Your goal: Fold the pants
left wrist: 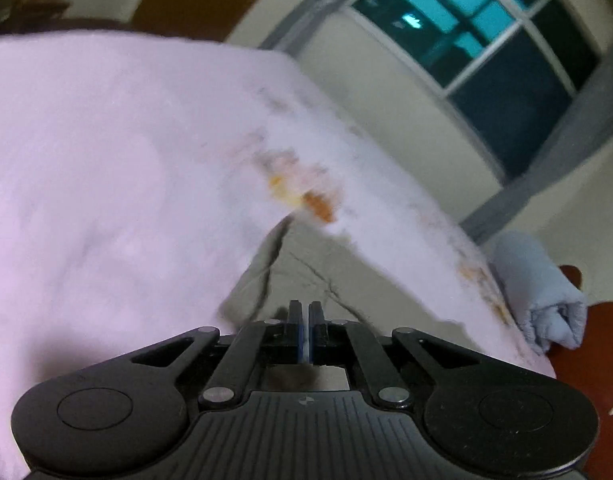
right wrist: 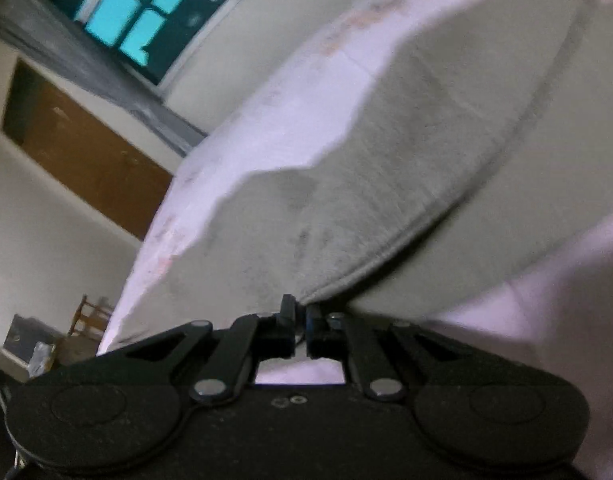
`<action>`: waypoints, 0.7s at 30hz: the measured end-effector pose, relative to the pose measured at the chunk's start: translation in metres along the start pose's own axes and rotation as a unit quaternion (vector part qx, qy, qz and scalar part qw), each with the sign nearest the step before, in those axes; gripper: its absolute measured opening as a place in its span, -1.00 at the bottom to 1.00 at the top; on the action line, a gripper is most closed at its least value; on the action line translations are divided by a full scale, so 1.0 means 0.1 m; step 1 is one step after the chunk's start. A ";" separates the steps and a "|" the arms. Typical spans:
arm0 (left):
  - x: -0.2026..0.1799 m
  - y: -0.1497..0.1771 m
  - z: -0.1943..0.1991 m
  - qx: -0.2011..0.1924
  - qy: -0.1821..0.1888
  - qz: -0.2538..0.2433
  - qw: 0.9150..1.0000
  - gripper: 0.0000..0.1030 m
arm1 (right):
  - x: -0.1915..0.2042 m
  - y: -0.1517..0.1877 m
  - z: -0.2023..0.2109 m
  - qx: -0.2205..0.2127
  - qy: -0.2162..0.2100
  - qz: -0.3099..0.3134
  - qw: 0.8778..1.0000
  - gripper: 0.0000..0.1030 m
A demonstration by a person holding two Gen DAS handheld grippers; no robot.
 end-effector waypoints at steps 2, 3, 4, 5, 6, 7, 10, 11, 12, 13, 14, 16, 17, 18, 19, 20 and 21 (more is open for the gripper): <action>0.04 0.09 0.04 -0.001 -0.007 0.008 1.000 -0.99 | -0.03 0.04 0.00 -0.003 -0.004 -0.012 1.000 -1.00; 0.03 0.12 0.06 -0.004 -0.007 0.012 1.000 -0.97 | 0.03 0.02 0.00 -0.003 -0.001 0.002 1.000 -1.00; 0.01 0.13 0.08 -0.005 -0.010 0.013 1.000 -0.95 | 0.08 -0.01 -0.01 -0.002 0.001 0.014 1.000 -1.00; 0.00 0.14 0.08 -0.004 -0.012 0.015 1.000 -0.82 | 0.10 -0.02 -0.02 -0.002 0.000 0.017 1.000 -1.00; -0.03 0.15 0.07 -0.002 -0.012 0.018 1.000 -0.45 | 0.09 -0.03 -0.01 -0.002 -0.003 0.016 1.000 -1.00; -0.02 0.16 0.05 -0.002 -0.010 0.020 1.000 -0.15 | 0.04 -0.02 0.02 -0.002 -0.004 0.016 1.000 -1.00; -0.05 0.18 -0.01 -0.007 -0.009 0.035 0.999 0.51 | 0.06 -0.10 0.06 0.002 -0.005 0.008 1.000 -1.00; -0.07 0.19 -0.04 0.000 -0.005 0.041 0.999 0.40 | 0.05 -0.09 0.07 0.003 -0.004 0.006 1.000 -1.00; -0.08 0.20 -0.05 0.003 -0.008 0.046 0.999 0.01 | 0.04 -0.11 0.08 0.004 -0.004 0.002 1.000 -1.00; -0.11 0.19 -0.08 0.010 -0.013 0.044 0.999 -0.19 | 0.03 -0.12 0.10 0.005 -0.004 -0.002 1.000 -1.00; -0.13 0.19 -0.11 0.014 -0.019 0.036 0.999 -0.42 | 0.02 -0.12 0.11 0.005 -0.004 -0.003 1.000 -1.00; -0.14 0.19 -0.17 0.027 -0.026 0.034 0.999 -0.43 | 0.04 -0.12 0.08 0.004 -0.005 -0.004 1.000 -1.00; -0.13 0.18 -0.17 0.028 -0.026 0.036 0.999 -0.46 | 0.05 -0.12 0.07 0.005 -0.005 -0.005 1.000 -1.00; -0.13 0.17 -0.17 0.029 -0.027 0.034 0.999 -0.51 | 0.07 -0.13 0.04 0.005 -0.005 -0.005 1.000 -1.00; -0.14 0.17 -0.16 0.029 -0.028 0.032 0.999 -0.55 | 0.07 -0.14 0.02 0.006 -0.005 -0.005 1.000 -1.00; -0.15 0.16 -0.14 0.026 -0.025 0.033 0.999 -0.58 | 0.07 -0.14 0.01 0.006 -0.005 -0.007 1.000 -1.00; -0.17 0.16 -0.11 0.026 -0.027 0.030 0.999 -0.59 | 0.07 -0.15 0.01 0.007 -0.006 -0.008 1.000 -1.00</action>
Point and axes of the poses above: each gripper's, at about its wrist camera, not at the fingertips, and z roughly against the way its jaws point, x to its left, y to its underside, the point moved 2 cm from there along -z, roughly the way its jaws point, and after that the axes turned 4 degrees about z, right-handed, at the moved point
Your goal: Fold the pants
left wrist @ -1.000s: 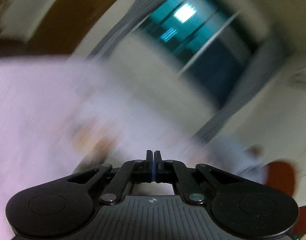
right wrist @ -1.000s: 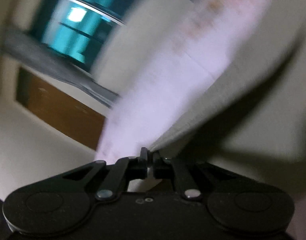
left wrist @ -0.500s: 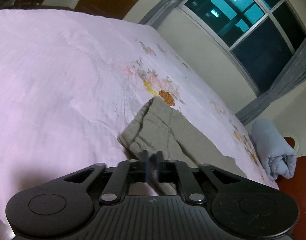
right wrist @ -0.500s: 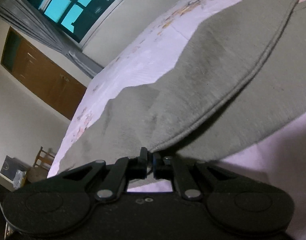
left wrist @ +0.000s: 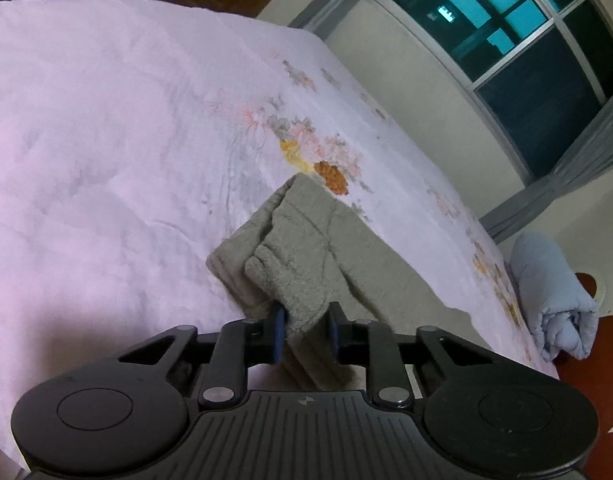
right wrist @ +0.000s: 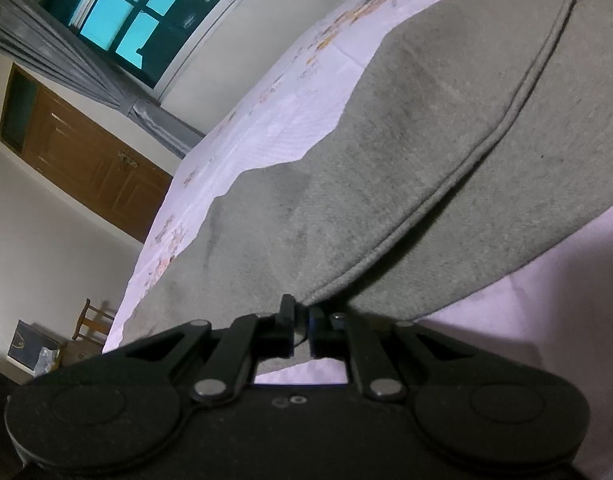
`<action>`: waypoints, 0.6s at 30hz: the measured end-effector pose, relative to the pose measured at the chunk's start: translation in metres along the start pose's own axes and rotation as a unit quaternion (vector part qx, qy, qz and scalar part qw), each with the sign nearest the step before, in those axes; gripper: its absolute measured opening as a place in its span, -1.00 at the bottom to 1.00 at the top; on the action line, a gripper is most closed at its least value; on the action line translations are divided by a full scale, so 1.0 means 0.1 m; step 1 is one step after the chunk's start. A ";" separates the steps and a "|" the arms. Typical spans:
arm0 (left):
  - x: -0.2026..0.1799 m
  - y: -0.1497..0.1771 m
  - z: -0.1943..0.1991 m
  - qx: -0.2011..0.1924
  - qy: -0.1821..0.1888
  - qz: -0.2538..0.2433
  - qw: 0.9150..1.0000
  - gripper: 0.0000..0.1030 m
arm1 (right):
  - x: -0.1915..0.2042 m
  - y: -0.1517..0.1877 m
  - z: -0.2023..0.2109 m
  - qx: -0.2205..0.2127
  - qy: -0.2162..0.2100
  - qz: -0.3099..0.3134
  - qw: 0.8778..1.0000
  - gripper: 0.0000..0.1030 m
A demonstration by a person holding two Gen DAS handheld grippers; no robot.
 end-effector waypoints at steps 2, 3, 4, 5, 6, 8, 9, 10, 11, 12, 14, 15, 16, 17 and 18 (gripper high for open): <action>-0.09 -0.01 0.10 -0.008 0.003 -0.011 1.000 -0.59 | -0.01 -0.01 0.01 0.001 -0.001 0.000 1.000 -1.00; -0.15 -0.02 0.15 -0.017 0.014 -0.018 1.000 -0.60 | -0.02 -0.02 0.01 0.001 -0.002 0.000 1.000 -1.00; -0.20 -0.04 0.18 -0.020 0.014 -0.025 0.999 -0.60 | -0.03 -0.02 0.01 0.001 -0.002 0.000 1.000 -1.00; -0.27 -0.07 0.21 -0.025 0.016 -0.034 0.999 -0.60 | -0.04 -0.02 0.01 0.001 -0.002 0.000 1.000 -1.00; -0.34 -0.11 0.23 -0.032 0.025 -0.041 0.998 -0.60 | -0.04 -0.02 0.01 0.000 -0.003 -0.001 1.000 -1.00; -0.47 -0.21 0.22 -0.031 0.013 -0.064 0.997 -0.60 | -0.05 -0.03 0.01 0.001 -0.004 -0.004 1.000 -0.98; -0.50 -0.24 0.20 -0.029 0.010 -0.066 0.997 -0.60 | -0.04 -0.03 0.01 0.003 -0.004 -0.003 1.000 -0.97; -0.54 -0.28 0.19 -0.030 0.018 -0.070 0.997 -0.60 | -0.05 -0.04 0.01 0.002 -0.006 -0.004 1.000 -0.97; -0.58 -0.33 0.19 -0.037 0.032 -0.074 0.996 -0.60 | -0.06 -0.05 0.02 0.002 -0.007 -0.006 1.000 -0.97; -0.62 -0.39 0.20 -0.045 0.050 -0.071 0.995 -0.60 | -0.05 -0.05 0.02 0.002 -0.009 -0.006 1.000 -0.97; -0.77 -0.46 0.30 -0.074 0.116 -0.084 0.987 -0.60 | -0.01 -0.09 0.05 -0.012 -0.007 0.005 1.000 -1.00; -0.84 -0.47 0.39 -0.095 0.149 -0.096 0.980 -0.60 | 0.04 -0.11 0.12 -0.036 -0.012 0.018 0.999 -1.00; -0.87 -0.47 0.48 -0.116 0.182 -0.103 0.971 -0.60 | 0.09 -0.13 0.17 -0.053 -0.020 0.029 0.998 -1.00; -0.81 -0.45 0.52 -0.126 0.207 -0.096 0.966 -0.60 | 0.12 -0.14 0.19 -0.059 -0.020 0.038 0.997 -1.00; -0.70 -0.41 0.45 -0.117 0.192 -0.087 0.970 -0.60 | 0.13 -0.14 0.18 -0.056 -0.016 0.045 0.997 -1.00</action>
Point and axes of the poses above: each gripper's, at about its wrist camera, not at the fingertips, and z roughly against the way its jaws point, x to its left, y to its underside, the point moved 2 cm from there along -z, roughly the way its jaws point, and after that the axes turned 4 degrees about z, right-handed, at the moved point
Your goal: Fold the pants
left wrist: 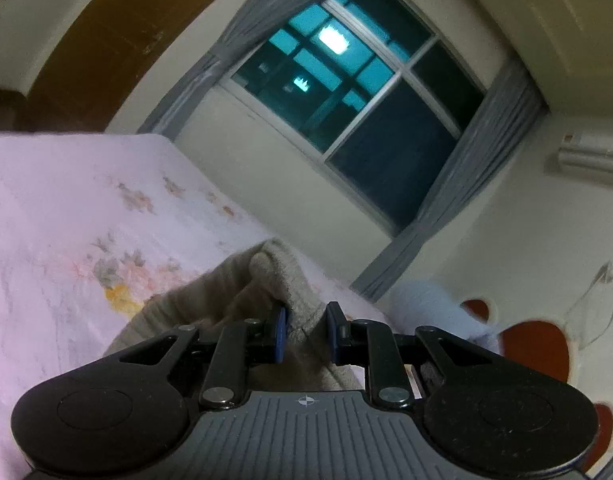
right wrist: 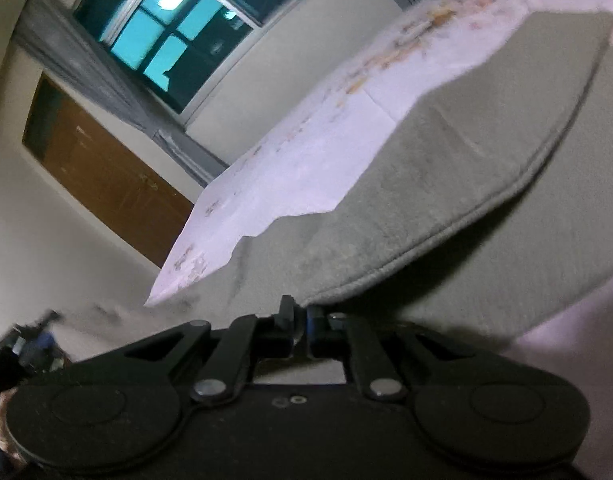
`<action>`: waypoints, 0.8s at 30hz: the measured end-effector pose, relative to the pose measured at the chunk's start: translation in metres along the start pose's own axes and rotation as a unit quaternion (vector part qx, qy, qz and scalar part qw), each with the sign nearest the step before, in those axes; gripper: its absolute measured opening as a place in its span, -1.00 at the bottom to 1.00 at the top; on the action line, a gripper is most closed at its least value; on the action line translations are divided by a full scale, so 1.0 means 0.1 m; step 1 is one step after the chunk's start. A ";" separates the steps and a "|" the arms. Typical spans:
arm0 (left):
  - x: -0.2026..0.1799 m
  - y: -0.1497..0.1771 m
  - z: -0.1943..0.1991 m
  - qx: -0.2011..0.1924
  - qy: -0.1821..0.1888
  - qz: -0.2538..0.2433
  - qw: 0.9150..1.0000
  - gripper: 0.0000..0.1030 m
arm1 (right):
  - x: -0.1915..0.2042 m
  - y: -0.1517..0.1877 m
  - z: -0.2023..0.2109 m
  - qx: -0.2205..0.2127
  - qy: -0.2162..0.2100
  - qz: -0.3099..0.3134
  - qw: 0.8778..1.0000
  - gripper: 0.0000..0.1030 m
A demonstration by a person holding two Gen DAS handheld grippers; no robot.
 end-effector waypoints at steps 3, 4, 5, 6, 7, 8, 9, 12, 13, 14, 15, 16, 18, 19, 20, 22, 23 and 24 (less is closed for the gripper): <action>0.83 0.46 -0.22 0.124 -0.171 0.074 0.975 -0.63 | -0.15 0.10 -0.15 0.045 0.029 -0.014 0.998 -1.00; 0.96 0.55 -0.18 0.130 -0.174 0.079 0.973 -0.63 | -0.18 0.14 -0.18 0.051 0.028 -0.021 0.998 -1.00; 1.00 0.60 -0.10 0.116 -0.161 0.089 0.976 -0.63 | -0.17 0.16 -0.17 0.049 0.027 -0.018 0.998 -1.00; 1.01 0.61 -0.06 0.109 -0.157 0.093 0.977 -0.63 | -0.15 0.15 -0.16 0.047 0.030 -0.013 0.998 -1.00; 1.00 0.62 -0.05 0.108 -0.157 0.091 0.978 -0.63 | -0.14 0.15 -0.16 0.047 0.031 -0.009 0.998 -1.00; 1.01 0.62 -0.06 0.109 -0.157 0.090 0.977 -0.63 | -0.14 0.14 -0.18 0.049 0.032 -0.008 0.998 -1.00; 1.01 0.61 -0.07 0.112 -0.158 0.091 0.977 -0.63 | -0.14 0.14 -0.19 0.051 0.033 -0.009 0.998 -1.00; 0.97 0.56 -0.10 0.115 -0.155 0.078 0.978 -0.63 | -0.10 0.12 -0.19 0.053 0.033 -0.008 0.998 -1.00; 0.93 0.55 -0.11 0.114 -0.152 0.074 0.979 -0.63 | -0.06 0.10 -0.16 0.048 0.030 -0.006 0.998 -1.00; 0.94 0.55 -0.10 0.117 -0.150 0.072 0.979 -0.63 | -0.02 0.08 -0.11 0.039 0.020 -0.001 0.999 -1.00; 0.96 0.55 -0.12 0.124 -0.151 0.073 0.978 -0.63 | 0.03 0.08 -0.07 0.033 0.014 0.006 0.999 -1.00; 0.98 0.56 -0.12 0.130 -0.150 0.079 0.977 -0.63 | 0.05 0.08 -0.05 0.032 0.016 0.014 0.999 -1.00; 1.03 0.55 -0.14 0.134 -0.146 0.094 0.976 -0.63 | 0.02 0.11 -0.12 0.050 0.033 0.018 0.998 -1.00; 1.03 0.54 -0.14 0.135 -0.144 0.095 0.976 -0.63 | -0.03 0.13 -0.18 0.060 0.039 0.009 0.997 -1.00; 1.02 0.52 -0.15 0.136 -0.143 0.094 0.976 -0.63 | -0.04 0.13 -0.19 0.060 0.040 0.003 0.997 -1.00; 0.99 0.46 -0.13 0.132 -0.131 0.101 0.977 -0.63 | 0.01 0.09 -0.16 0.046 0.032 -0.002 0.998 -1.00; 0.96 0.43 -0.13 0.128 -0.124 0.098 0.979 -0.63 | 0.04 0.05 -0.11 0.035 0.022 -0.002 0.999 -1.00; 0.93 0.40 -0.10 0.124 -0.114 0.093 0.981 -0.63 | 0.09 0.00 -0.05 0.023 0.010 -0.001 1.000 -1.00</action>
Point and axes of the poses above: each gripper's, at about its wrist camera, not at the fingertips, and z roughly against the way its jaws point, x to its left, y to its underside, the point moved 2 cm from there along -z, roughly the way its jaws point, and after that the axes turned 4 degrees about z, right-handed, at the moved point
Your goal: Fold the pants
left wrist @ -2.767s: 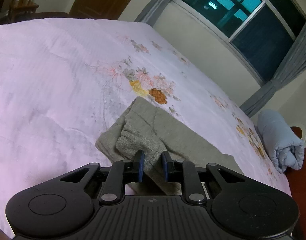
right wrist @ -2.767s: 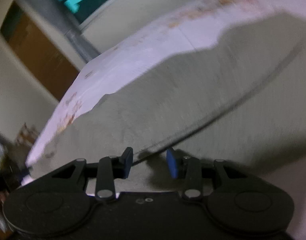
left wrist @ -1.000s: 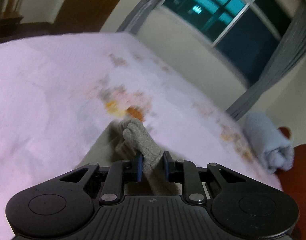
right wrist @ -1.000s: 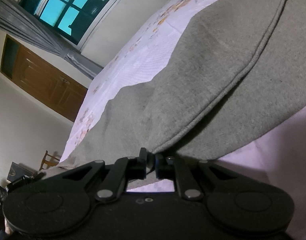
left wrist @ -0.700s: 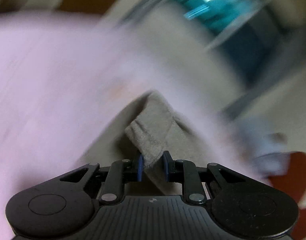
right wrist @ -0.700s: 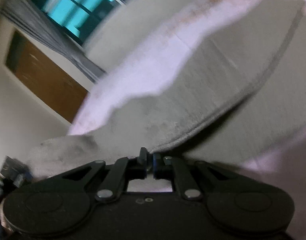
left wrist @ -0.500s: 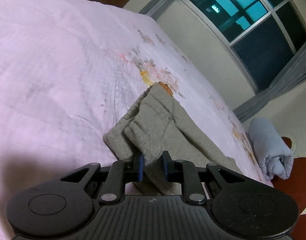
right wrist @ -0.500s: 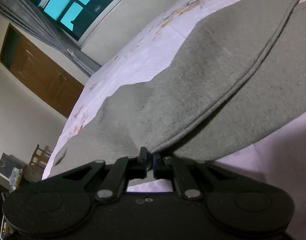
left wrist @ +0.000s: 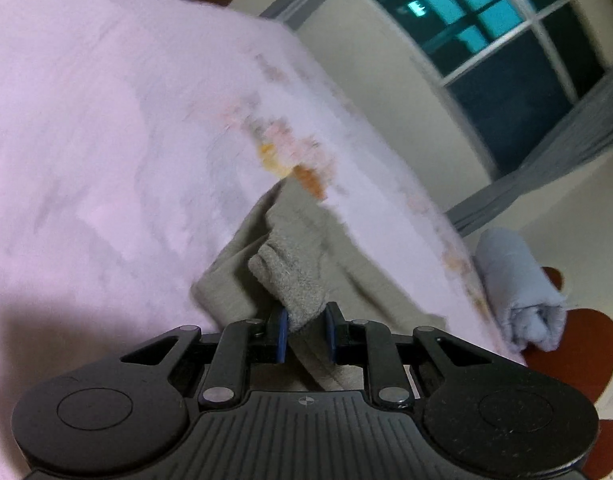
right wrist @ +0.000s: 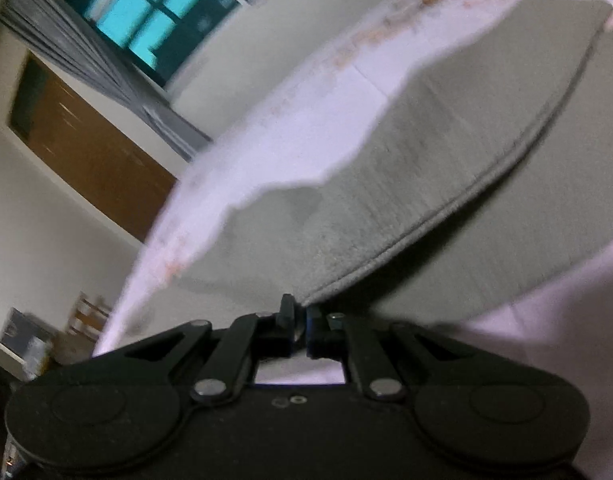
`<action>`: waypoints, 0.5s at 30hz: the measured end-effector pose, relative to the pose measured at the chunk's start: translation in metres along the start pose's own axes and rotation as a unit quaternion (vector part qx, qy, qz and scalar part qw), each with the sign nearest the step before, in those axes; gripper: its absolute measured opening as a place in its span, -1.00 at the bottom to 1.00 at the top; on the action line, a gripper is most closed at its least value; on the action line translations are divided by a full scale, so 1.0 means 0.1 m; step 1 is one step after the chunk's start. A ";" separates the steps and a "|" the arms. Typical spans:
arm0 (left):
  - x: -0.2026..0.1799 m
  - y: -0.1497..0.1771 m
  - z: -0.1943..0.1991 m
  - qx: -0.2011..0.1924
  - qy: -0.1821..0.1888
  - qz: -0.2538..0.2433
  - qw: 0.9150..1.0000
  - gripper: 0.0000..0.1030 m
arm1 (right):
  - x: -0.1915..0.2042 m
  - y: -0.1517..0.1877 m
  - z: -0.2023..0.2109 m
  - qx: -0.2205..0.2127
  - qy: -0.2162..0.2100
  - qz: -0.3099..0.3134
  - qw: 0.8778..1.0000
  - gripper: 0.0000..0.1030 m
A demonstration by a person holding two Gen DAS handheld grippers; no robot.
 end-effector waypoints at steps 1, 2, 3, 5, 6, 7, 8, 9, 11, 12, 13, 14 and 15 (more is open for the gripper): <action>-0.03 -0.02 0.04 -0.005 0.010 -0.005 1.000 -0.63 | 0.05 -0.05 0.06 -0.011 -0.012 0.005 1.000 -1.00; -0.05 -0.03 0.07 -0.013 0.024 -0.007 1.000 -0.63 | 0.08 -0.08 0.10 -0.021 -0.020 0.011 1.000 -1.00; -0.06 -0.05 0.08 -0.018 0.033 -0.007 0.999 -0.63 | 0.09 -0.10 0.14 -0.028 -0.029 0.013 0.999 -1.00; 0.03 -0.04 -0.01 0.008 -0.002 -0.007 1.000 -0.63 | 0.02 -0.06 0.07 -0.012 -0.022 0.015 1.000 -1.00; 0.09 0.00 -0.11 0.031 -0.023 -0.010 0.999 -0.63 | -0.05 0.02 -0.05 0.015 0.000 0.018 1.000 -1.00; 0.14 0.03 -0.17 0.044 -0.035 -0.009 0.998 -0.63 | -0.17 0.12 -0.20 0.056 0.031 0.010 0.998 -1.00; 0.16 0.04 -0.16 0.041 -0.031 -0.004 0.999 -0.63 | -0.25 0.17 -0.24 0.053 0.026 -0.009 0.998 -1.00; 0.14 0.04 -0.16 0.038 -0.029 -0.005 0.999 -0.63 | -0.28 0.18 -0.23 0.044 0.021 -0.018 0.999 -1.00; 0.12 0.04 -0.15 0.035 -0.028 -0.008 0.999 -0.63 | -0.24 0.17 -0.23 0.040 0.027 -0.009 0.999 -1.00; 0.13 0.05 -0.15 0.035 -0.028 -0.008 0.999 -0.63 | -0.22 0.16 -0.24 0.041 0.029 -0.004 0.999 -1.00; 0.12 0.05 -0.14 0.032 -0.026 -0.005 0.999 -0.63 | -0.22 0.14 -0.25 0.041 0.027 -0.007 0.999 -1.00; 0.10 0.05 -0.14 0.027 -0.024 -0.005 0.999 -0.63 | -0.22 0.12 -0.25 0.039 0.024 -0.011 0.999 -1.00; 0.08 0.05 -0.13 0.024 -0.027 -0.013 0.999 -0.63 | -0.20 0.10 -0.25 0.036 0.022 -0.008 0.999 -1.00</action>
Point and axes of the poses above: each gripper's, at about its wrist camera, not at the fingertips, and z roughly against the way its jaws point, x to its left, y to its underside, the point moved 2 cm from there along -z, roughly the way its jaws point, and after that the axes turned 4 degrees about z, right-handed, at the moved point
